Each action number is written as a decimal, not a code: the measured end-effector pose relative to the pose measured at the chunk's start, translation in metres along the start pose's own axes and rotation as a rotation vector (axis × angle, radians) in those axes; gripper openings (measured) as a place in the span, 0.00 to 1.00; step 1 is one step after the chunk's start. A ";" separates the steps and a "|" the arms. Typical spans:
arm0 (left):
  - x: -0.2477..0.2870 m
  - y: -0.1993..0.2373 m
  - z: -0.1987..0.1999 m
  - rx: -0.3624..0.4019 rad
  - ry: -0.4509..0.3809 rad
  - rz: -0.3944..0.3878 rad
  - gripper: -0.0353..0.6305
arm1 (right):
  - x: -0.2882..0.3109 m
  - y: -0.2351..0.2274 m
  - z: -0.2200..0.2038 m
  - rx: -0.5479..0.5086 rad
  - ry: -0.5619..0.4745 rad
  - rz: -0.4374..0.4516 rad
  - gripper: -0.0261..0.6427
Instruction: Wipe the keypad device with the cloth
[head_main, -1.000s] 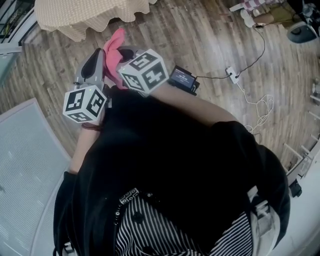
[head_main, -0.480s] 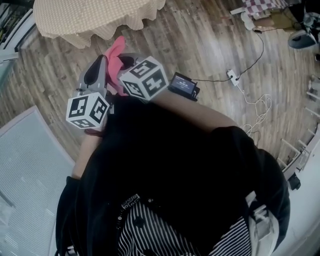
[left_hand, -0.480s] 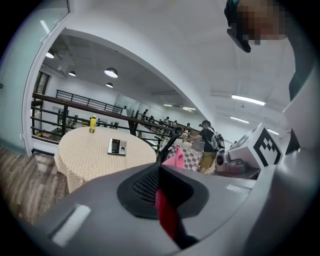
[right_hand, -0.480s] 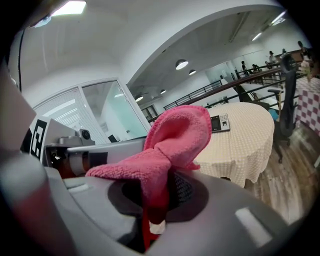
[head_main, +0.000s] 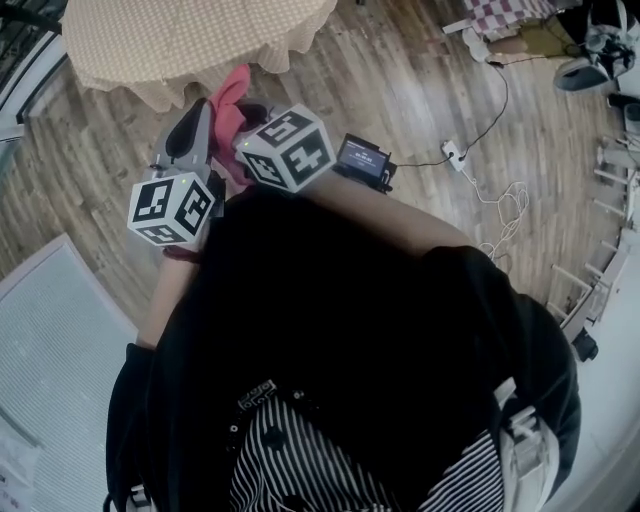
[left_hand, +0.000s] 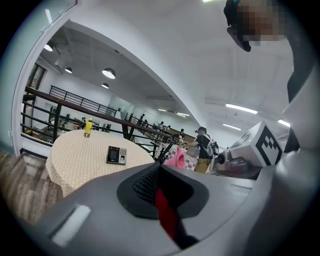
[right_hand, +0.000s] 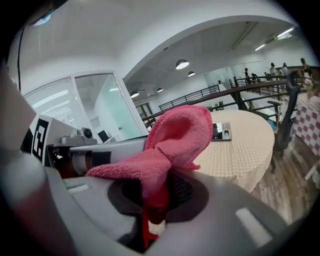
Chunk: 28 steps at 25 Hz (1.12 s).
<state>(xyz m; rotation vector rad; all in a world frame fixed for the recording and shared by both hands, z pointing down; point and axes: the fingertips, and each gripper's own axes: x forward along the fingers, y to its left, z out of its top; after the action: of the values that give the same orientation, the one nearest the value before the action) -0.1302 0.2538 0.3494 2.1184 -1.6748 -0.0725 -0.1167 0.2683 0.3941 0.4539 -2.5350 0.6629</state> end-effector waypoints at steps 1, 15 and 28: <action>-0.001 0.004 0.002 -0.003 -0.005 -0.005 0.04 | 0.004 0.002 0.002 -0.005 0.003 -0.004 0.14; 0.001 0.071 0.034 -0.046 -0.048 0.049 0.04 | 0.063 0.012 0.043 -0.073 0.042 0.045 0.14; 0.058 0.131 0.070 -0.049 -0.052 0.138 0.04 | 0.120 -0.029 0.100 -0.096 0.073 0.148 0.14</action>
<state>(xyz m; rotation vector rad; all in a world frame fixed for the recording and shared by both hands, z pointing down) -0.2554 0.1555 0.3472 1.9754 -1.8253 -0.1260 -0.2403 0.1692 0.3906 0.2064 -2.5355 0.5967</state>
